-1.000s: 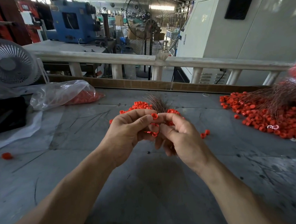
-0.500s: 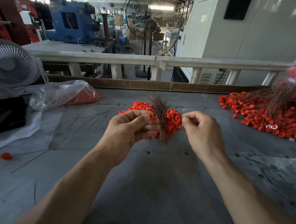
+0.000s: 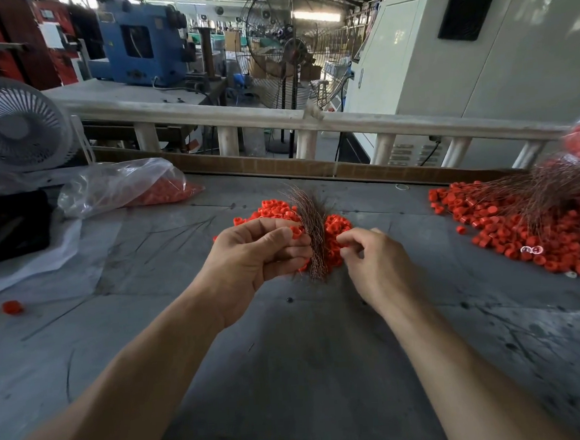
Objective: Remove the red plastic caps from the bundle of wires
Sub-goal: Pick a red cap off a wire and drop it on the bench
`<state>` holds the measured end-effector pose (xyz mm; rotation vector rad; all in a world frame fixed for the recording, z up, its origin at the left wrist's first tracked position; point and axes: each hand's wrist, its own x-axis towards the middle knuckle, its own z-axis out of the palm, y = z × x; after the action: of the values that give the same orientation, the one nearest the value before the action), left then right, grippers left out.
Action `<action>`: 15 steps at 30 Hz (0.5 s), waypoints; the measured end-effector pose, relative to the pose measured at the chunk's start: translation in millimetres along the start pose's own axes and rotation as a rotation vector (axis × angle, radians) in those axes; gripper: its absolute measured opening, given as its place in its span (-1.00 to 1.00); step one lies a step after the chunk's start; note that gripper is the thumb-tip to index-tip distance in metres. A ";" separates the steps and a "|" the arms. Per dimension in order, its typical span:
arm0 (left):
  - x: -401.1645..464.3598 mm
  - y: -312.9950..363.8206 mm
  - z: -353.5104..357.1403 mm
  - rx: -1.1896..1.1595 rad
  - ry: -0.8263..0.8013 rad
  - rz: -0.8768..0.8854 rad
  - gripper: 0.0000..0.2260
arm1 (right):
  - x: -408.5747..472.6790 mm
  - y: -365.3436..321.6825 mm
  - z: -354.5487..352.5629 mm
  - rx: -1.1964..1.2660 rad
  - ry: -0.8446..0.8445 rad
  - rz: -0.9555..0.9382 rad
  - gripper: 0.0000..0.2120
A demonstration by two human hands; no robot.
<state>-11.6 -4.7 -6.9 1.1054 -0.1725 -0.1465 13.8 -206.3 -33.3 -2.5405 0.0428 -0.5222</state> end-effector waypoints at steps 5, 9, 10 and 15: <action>0.6 -1.3 -0.2 0.011 0.000 -0.012 -0.74 | 3.7 0.6 10.5 -0.052 0.032 -0.044 -0.87; 0.8 -2.0 -0.4 0.013 0.002 -0.014 -0.72 | 4.6 2.8 13.7 0.005 0.081 -0.030 -0.93; 0.7 -1.9 -0.4 0.012 0.001 -0.015 -0.71 | 5.2 2.9 13.2 0.043 0.098 -0.023 -0.93; 2.1 -3.0 -0.2 0.016 0.011 -0.010 -0.72 | 5.2 -7.1 0.8 0.577 0.094 0.000 -0.84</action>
<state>-9.6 -6.3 -9.5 1.1226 -0.1585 -0.1486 18.5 -200.5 -28.4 -1.9539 -0.0649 -0.5590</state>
